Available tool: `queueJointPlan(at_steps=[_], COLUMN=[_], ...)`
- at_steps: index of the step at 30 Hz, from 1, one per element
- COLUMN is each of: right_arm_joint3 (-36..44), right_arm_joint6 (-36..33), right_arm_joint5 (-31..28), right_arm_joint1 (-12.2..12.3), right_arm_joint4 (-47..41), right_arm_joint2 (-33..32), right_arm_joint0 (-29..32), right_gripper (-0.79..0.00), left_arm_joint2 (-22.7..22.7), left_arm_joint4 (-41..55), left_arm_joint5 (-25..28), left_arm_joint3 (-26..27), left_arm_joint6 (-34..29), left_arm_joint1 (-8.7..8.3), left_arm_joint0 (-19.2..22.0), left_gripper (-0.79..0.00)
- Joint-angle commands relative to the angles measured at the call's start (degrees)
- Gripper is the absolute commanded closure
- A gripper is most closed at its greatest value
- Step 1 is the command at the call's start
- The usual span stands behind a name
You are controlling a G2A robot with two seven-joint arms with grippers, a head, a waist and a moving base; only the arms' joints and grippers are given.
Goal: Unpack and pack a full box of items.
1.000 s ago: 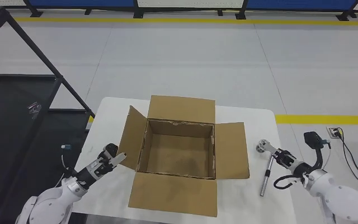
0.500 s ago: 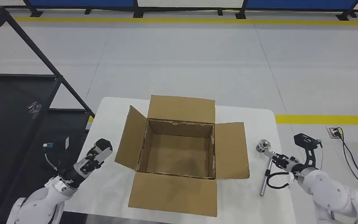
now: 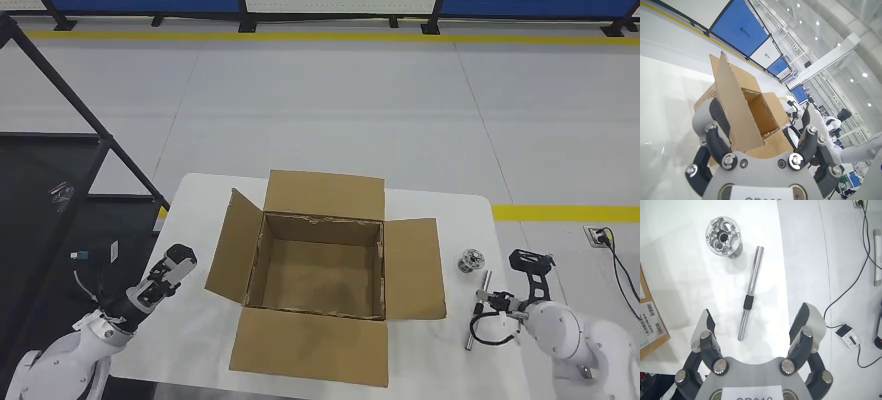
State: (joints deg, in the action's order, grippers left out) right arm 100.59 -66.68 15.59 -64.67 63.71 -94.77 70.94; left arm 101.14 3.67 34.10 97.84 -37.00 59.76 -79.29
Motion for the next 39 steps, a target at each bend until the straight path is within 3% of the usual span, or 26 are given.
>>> queueJointPlan(at_steps=[1, 11, 14, 16, 39], right_arm_joint3=[0.6, -4.4, -7.2, -9.2, -24.8], right_arm_joint6=[2.2, -7.1, -8.7, -9.8, -8.5], right_arm_joint5=[-1.0, -3.6, -3.5, -4.6, -5.8], right_arm_joint1=[-0.1, -0.2, -0.4, -0.4, -0.8], right_arm_joint4=[0.2, 7.6, 6.8, 5.9, 0.6], right_arm_joint2=[1.1, 8.5, 9.4, 9.7, 11.1], right_arm_joint0=[0.7, -5.3, -7.7, -9.1, -16.5], right_gripper=[-0.785, -0.785, -0.385, -0.360, -0.323], left_arm_joint2=[0.0, 0.0, 0.0, 0.0, 0.0], left_arm_joint4=[0.0, 0.0, 0.0, 0.0, 0.0], left_arm_joint5=[0.0, 0.0, 0.0, 0.0, 0.0], left_arm_joint3=[0.0, 0.0, 0.0, 0.0, 0.0], left_arm_joint6=[0.0, 0.0, 0.0, 0.0, 0.0], left_arm_joint1=[0.00, 0.00, 0.00, 0.00, 0.00], left_arm_joint0=[0.0, 0.0, 0.0, 0.0, 0.0], left_gripper=[-0.785, -0.785, -0.785, -0.785, -0.785])
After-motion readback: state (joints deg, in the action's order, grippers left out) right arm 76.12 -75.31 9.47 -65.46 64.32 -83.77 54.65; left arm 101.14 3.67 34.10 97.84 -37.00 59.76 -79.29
